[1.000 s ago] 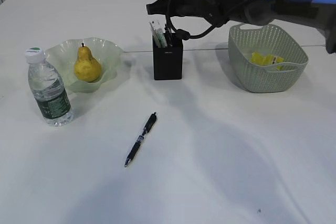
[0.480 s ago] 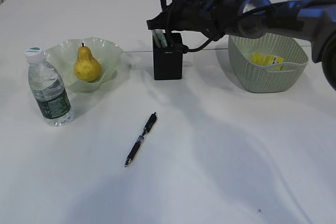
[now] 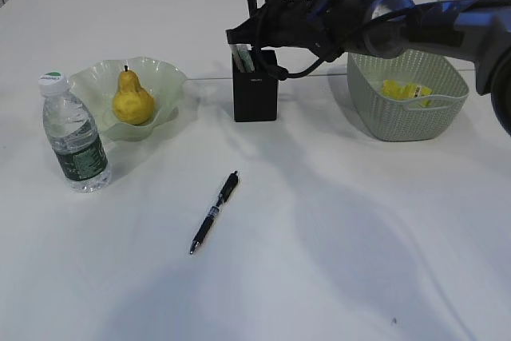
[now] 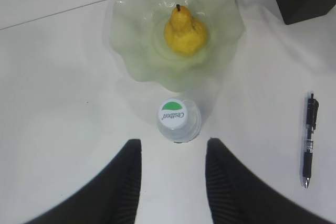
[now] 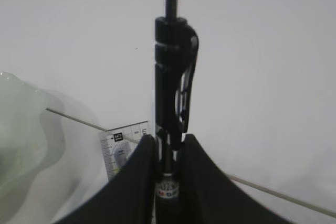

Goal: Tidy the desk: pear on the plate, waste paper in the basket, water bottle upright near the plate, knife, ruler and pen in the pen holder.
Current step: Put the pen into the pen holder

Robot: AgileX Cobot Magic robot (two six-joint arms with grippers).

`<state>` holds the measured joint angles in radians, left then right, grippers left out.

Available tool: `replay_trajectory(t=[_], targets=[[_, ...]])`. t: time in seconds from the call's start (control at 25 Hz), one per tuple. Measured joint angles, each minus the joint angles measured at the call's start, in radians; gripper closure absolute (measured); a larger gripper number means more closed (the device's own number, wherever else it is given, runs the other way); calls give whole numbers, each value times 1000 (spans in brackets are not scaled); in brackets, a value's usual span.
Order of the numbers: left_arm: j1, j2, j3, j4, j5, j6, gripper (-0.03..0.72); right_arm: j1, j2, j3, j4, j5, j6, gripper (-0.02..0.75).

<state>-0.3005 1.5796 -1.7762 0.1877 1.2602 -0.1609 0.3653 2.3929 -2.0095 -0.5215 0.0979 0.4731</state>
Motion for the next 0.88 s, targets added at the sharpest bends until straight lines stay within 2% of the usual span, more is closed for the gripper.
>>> replay_trajectory(t=[0.36, 0.6, 0.88], targets=[[0, 0, 0, 0, 0, 0, 403, 0, 0, 0, 0, 31, 34, 486], [0, 0, 0, 0, 0, 0, 403, 0, 0, 0, 2, 61, 64, 472], [0, 1, 0, 0, 0, 0, 403, 0, -53, 0, 14, 199, 94, 471]])
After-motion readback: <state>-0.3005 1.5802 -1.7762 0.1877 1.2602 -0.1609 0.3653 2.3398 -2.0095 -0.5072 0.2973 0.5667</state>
